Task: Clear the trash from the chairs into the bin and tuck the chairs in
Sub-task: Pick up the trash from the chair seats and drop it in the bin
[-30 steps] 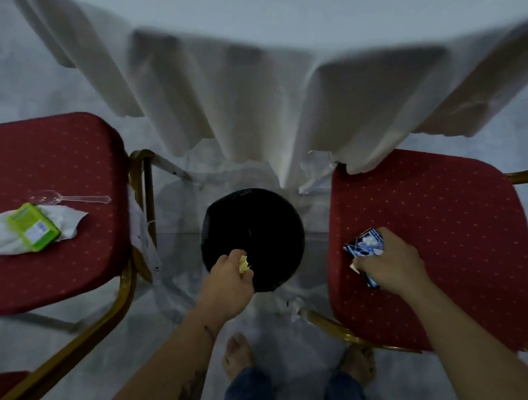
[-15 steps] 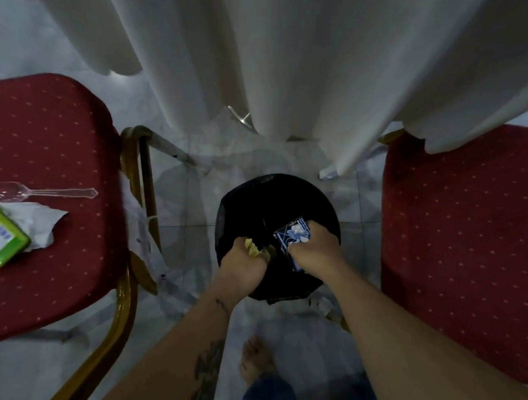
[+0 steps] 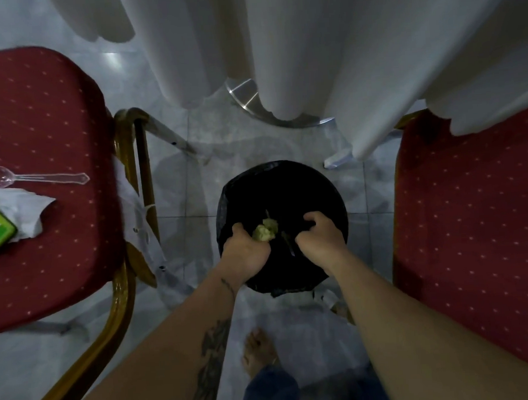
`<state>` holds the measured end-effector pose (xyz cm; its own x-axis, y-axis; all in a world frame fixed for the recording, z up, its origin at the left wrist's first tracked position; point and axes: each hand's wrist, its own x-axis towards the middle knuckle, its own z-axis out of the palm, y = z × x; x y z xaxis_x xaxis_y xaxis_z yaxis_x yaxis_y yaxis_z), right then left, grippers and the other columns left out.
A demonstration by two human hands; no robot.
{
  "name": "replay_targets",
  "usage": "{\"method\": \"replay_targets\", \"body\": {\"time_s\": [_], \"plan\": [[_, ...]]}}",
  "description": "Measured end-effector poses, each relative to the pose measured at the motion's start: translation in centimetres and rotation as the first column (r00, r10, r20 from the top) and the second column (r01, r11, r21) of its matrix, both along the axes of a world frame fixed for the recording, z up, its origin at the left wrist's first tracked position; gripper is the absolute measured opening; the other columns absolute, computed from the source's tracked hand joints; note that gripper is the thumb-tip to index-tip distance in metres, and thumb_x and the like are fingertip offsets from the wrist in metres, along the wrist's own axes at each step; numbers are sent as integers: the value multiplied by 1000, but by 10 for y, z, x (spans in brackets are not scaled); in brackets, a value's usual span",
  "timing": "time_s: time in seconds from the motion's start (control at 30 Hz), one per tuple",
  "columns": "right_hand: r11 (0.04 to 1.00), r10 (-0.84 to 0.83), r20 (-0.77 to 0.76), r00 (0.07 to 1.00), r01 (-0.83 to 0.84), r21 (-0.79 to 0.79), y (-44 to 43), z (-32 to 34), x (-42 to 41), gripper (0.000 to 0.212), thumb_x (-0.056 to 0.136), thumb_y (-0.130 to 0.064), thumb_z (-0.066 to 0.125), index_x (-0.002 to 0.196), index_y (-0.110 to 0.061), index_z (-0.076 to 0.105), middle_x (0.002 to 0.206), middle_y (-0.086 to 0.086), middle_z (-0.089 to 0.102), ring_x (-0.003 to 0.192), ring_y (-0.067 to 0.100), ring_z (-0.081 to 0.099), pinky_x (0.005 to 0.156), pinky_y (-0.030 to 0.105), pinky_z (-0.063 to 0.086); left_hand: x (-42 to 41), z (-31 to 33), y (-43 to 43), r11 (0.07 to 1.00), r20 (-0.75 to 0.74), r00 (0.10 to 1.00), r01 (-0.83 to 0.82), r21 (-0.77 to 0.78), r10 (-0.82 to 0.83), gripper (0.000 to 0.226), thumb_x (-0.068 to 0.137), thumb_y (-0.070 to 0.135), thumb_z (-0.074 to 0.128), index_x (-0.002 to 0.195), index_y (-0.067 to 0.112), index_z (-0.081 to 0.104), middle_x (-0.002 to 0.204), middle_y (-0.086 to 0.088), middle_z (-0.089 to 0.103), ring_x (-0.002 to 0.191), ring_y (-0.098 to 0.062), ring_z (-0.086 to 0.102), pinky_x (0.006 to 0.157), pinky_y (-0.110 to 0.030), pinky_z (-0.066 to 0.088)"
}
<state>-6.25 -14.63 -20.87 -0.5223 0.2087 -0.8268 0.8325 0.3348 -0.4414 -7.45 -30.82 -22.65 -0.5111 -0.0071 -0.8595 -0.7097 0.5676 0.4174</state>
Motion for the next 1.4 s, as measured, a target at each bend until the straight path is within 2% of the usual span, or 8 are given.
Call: {"method": "replay_targets", "body": {"time_s": [0.23, 0.47, 0.57, 0.7, 0.8, 1.17, 1.27, 1.4], "plan": [[999, -21, 31, 999, 22, -29, -4, 26, -3, 47, 91, -11, 56, 136, -23, 49, 104, -1, 53, 90, 19, 61, 88, 44, 59, 5, 36, -9, 1000, -64, 998, 1, -3, -1, 62, 90, 19, 58, 146, 11, 34, 119, -14, 61, 98, -30, 62, 60, -28, 46], [992, 84, -54, 995, -89, -95, -15, 91, -2, 28, 86, -8, 59, 106, -28, 60, 103, 7, 66, 91, 24, 67, 89, 49, 59, 18, 105, -36, 996, -151, 987, -63, -68, 53, 42, 96, 12, 50, 138, 11, 50, 101, -3, 63, 71, -9, 57, 46, -14, 43], [973, 190, -112, 975, -202, -109, -16, 118, 0, 27, 88, -5, 55, 99, -29, 60, 99, 4, 65, 83, 17, 63, 71, 35, 56, 23, 136, -46, 983, -217, 972, -118, -139, 86, 38, 95, 14, 52, 132, 11, 55, 96, 5, 61, 75, -3, 57, 61, -16, 48], [878, 446, -188, 875, -468, -96, -24, 165, 0, 24, 93, -9, 52, 107, -27, 59, 102, -4, 64, 82, 15, 64, 63, 27, 51, 29, 196, -59, 955, -301, 940, -225, -193, 161, 34, 92, 12, 52, 123, 15, 63, 120, -4, 65, 106, -25, 64, 92, -32, 52], [803, 564, -222, 796, -591, -79, -34, 199, -6, 25, 94, -11, 56, 113, -27, 60, 97, -1, 68, 90, 19, 68, 77, 31, 55, 29, 232, -70, 925, -378, 900, -314, -214, 218, 31, 88, 12, 53, 115, 18, 68, 117, -6, 70, 102, -29, 67, 88, -34, 54], [701, 662, -322, 676, -712, -54, -129, 236, -54, 22, 89, -7, 57, 103, -24, 60, 83, -3, 63, 74, 9, 59, 63, 21, 45, -4, 268, -165, 805, -446, 805, -534, -258, 391, 42, 76, 17, 54, 116, 19, 67, 116, -13, 69, 98, -28, 63, 93, -32, 52], [709, 662, -300, 686, -704, -43, -165, 225, -68, 22, 89, -8, 57, 99, -27, 57, 88, -1, 63, 80, 13, 62, 67, 27, 49, -12, 257, -208, 794, -434, 819, -525, -305, 375, 39, 81, 10, 56, 118, 16, 66, 114, -15, 67, 99, -31, 62, 88, -30, 50], [657, 725, -310, 615, -753, 43, -215, 203, -85, 40, 84, -18, 64, 122, -26, 54, 113, -1, 57, 104, 17, 58, 87, 34, 52, -20, 232, -261, 797, -446, 856, -452, -400, 262, 51, 81, 13, 59, 131, 14, 57, 125, -16, 56, 114, -36, 56, 96, -37, 46]]}}
